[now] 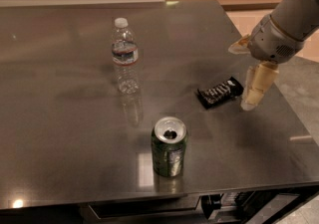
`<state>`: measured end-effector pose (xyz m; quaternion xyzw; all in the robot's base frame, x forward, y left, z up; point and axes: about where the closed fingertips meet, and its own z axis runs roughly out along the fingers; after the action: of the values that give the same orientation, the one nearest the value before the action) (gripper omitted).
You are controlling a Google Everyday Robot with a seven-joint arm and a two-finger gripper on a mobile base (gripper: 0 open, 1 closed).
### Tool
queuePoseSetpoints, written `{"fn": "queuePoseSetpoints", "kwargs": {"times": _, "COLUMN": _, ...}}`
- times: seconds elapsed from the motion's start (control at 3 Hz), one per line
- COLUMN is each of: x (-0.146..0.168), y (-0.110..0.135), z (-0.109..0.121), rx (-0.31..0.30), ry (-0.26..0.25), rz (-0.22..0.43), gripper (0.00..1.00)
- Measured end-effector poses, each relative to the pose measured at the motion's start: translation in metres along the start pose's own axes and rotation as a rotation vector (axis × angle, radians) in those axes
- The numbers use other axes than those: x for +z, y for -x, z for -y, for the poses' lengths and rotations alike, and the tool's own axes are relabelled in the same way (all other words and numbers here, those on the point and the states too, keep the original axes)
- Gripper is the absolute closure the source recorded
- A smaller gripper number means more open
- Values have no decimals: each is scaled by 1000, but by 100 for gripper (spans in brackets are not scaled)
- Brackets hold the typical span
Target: Move rxbar chocolate near water bottle
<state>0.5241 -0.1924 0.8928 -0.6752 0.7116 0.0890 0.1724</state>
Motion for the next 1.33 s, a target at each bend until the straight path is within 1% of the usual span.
{"fn": "queuePoseSetpoints", "kwargs": {"times": 0.33, "x": 18, "y": -6, "z": 2, "rx": 2, "ry": 24, "rz": 10, "gripper": 0}}
{"fn": "queuePoseSetpoints", "kwargs": {"times": 0.67, "x": 31, "y": -8, "z": 3, "rx": -3, "ry": 37, "rz": 17, "gripper": 0}}
{"fn": "queuePoseSetpoints", "kwargs": {"times": 1.33, "x": 53, "y": -8, "z": 11, "rx": -25, "ry": 52, "rz": 16, "gripper": 0}}
